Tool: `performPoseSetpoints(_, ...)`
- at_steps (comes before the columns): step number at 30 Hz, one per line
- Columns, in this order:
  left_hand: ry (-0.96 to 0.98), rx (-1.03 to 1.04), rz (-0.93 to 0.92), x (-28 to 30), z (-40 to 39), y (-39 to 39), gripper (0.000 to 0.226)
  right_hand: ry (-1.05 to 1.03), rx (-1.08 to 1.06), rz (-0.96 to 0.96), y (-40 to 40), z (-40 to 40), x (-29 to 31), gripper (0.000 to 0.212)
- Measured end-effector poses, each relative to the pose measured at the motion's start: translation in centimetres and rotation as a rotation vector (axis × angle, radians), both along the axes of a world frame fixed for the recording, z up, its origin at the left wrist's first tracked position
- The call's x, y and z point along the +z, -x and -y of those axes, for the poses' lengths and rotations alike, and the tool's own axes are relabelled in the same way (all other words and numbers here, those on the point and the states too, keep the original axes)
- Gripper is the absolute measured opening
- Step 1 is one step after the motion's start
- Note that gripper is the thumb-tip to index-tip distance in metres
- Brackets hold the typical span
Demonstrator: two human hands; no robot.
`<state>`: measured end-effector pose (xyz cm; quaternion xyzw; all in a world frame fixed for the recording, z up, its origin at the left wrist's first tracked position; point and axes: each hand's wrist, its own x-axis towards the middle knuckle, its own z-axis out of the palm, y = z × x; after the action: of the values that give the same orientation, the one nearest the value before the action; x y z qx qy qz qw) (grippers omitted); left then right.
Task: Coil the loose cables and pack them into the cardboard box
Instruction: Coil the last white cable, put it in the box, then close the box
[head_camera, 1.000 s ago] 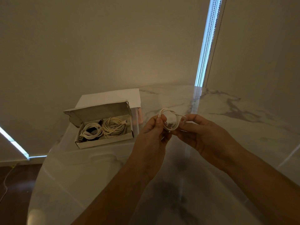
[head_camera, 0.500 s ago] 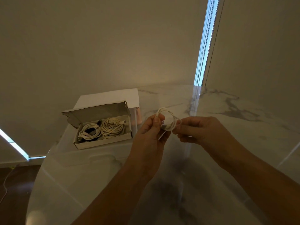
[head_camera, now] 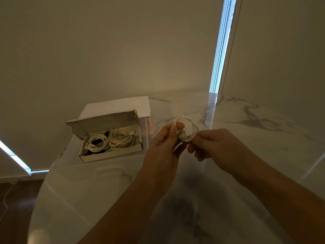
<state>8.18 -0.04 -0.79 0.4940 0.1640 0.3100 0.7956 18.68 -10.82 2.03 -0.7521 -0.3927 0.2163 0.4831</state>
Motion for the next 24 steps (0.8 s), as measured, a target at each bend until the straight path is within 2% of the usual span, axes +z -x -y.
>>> performPoseSetpoints(6,-0.191,0.155,-0.058,-0.6,-0.2,-0.1,0.025,0.102,0.091,0.093,0.4,-0.3,-0.2,0.026)
performPoseSetpoints(8,-0.217,0.173,-0.07,-0.7,-0.3,-0.1,0.026,0.094,0.103,0.061,0.7,-0.4,-0.1,0.023)
performPoseSetpoints(12,-0.282,0.159,-0.104,-0.5,-0.1,0.0,0.027,0.059,0.025,0.029,0.9,-0.2,-0.2,0.032)
performPoseSetpoints(18,-0.349,0.12,-0.184,-0.3,0.5,0.0,0.027,-0.017,-0.026,-0.281,0.7,-0.1,0.0,0.029)
performPoseSetpoints(22,-0.444,0.133,-0.226,-0.1,1.0,0.2,0.028,-0.032,-0.035,-0.354,0.8,0.0,0.0,0.03)
performPoseSetpoints(24,-0.501,0.124,-0.266,0.2,1.3,0.3,0.042,-0.03,-0.062,-0.33,0.9,-0.1,-0.2,0.031)
